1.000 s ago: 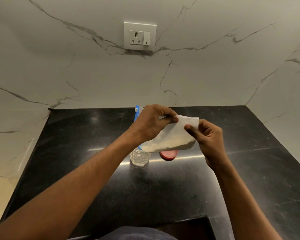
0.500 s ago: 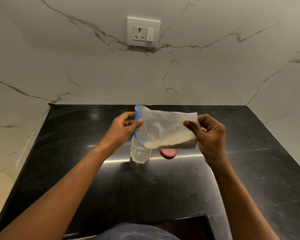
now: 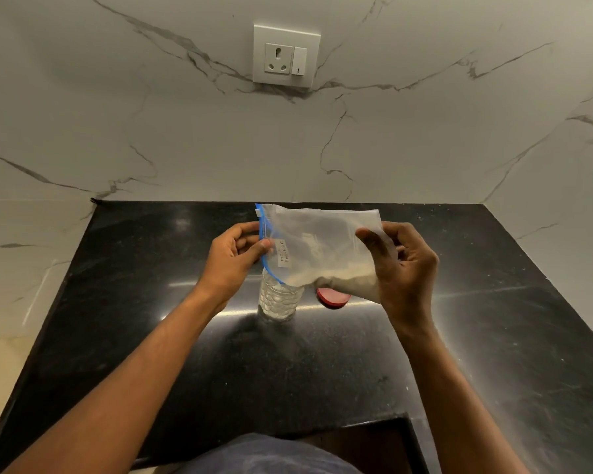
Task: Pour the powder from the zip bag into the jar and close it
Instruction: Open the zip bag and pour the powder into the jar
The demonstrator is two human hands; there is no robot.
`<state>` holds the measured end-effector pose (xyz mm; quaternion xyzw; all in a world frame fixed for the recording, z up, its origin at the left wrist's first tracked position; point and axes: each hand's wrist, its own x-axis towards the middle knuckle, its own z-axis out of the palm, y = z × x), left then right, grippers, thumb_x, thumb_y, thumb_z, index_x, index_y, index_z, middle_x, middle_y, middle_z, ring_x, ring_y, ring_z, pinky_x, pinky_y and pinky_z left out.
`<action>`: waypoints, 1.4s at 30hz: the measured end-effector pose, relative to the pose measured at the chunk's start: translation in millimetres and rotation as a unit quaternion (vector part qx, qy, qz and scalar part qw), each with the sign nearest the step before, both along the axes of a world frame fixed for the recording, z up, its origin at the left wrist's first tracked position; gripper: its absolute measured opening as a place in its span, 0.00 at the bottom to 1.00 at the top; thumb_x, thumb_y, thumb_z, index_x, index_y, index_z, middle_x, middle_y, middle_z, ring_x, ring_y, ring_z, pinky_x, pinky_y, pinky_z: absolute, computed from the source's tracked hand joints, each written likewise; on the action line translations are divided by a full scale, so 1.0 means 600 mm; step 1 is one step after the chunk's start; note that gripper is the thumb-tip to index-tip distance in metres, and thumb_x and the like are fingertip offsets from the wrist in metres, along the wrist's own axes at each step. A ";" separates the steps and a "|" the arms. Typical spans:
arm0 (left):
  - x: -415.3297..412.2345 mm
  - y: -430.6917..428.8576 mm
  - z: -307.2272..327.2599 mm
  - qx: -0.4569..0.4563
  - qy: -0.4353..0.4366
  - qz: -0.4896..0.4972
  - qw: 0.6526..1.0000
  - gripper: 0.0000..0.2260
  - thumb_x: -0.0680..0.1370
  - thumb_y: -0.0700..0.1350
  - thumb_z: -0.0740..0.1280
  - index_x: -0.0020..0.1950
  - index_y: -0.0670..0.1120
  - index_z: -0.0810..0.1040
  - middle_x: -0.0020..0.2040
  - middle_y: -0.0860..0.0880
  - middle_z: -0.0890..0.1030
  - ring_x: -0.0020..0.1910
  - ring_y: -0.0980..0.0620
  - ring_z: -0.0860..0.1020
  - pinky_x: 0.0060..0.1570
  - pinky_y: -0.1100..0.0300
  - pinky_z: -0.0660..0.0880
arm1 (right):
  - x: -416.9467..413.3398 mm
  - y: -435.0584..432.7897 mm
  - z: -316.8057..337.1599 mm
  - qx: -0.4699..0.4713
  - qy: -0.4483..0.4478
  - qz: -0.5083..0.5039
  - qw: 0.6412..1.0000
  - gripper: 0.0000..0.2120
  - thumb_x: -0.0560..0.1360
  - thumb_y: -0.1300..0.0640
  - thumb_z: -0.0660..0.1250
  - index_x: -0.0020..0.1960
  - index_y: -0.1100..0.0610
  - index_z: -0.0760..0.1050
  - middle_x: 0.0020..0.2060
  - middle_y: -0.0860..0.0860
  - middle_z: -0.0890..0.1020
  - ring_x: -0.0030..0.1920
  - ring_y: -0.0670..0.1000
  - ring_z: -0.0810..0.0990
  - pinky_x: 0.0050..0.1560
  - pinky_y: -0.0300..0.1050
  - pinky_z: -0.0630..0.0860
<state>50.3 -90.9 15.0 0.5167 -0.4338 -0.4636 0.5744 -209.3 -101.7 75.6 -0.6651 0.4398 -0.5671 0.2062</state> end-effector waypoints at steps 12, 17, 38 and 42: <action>0.005 -0.010 0.001 0.009 0.013 -0.012 1.000 0.12 0.81 0.39 0.71 0.62 0.52 0.81 0.53 0.54 0.89 0.55 0.54 0.87 0.48 0.65 0.83 | 0.009 0.011 0.019 0.016 0.029 -0.007 0.999 0.05 0.77 0.53 0.74 0.50 0.55 0.82 0.42 0.53 0.85 0.39 0.54 0.82 0.36 0.56 0.79; 0.002 -0.011 0.004 0.007 0.025 -0.030 0.999 0.12 0.81 0.38 0.70 0.62 0.52 0.81 0.54 0.53 0.88 0.55 0.53 0.87 0.48 0.64 0.83 | 0.009 0.019 0.027 0.016 0.021 -0.011 1.000 0.04 0.77 0.54 0.75 0.52 0.52 0.83 0.42 0.52 0.85 0.40 0.52 0.82 0.37 0.58 0.80; -0.007 -0.010 0.003 0.002 0.037 -0.034 0.999 0.12 0.82 0.38 0.70 0.64 0.48 0.80 0.58 0.48 0.87 0.55 0.52 0.87 0.49 0.62 0.83 | 0.025 0.041 0.052 -0.009 0.028 -0.038 0.999 0.10 0.78 0.52 0.72 0.51 0.59 0.86 0.40 0.52 0.83 0.39 0.53 0.81 0.36 0.57 0.78; -0.008 -0.009 0.003 -0.001 0.041 -0.027 0.999 0.13 0.82 0.38 0.70 0.65 0.48 0.80 0.58 0.48 0.87 0.56 0.52 0.87 0.51 0.62 0.84 | 0.025 0.037 0.053 -0.022 0.044 -0.035 0.998 0.11 0.79 0.51 0.72 0.52 0.59 0.86 0.41 0.54 0.83 0.39 0.55 0.82 0.36 0.58 0.78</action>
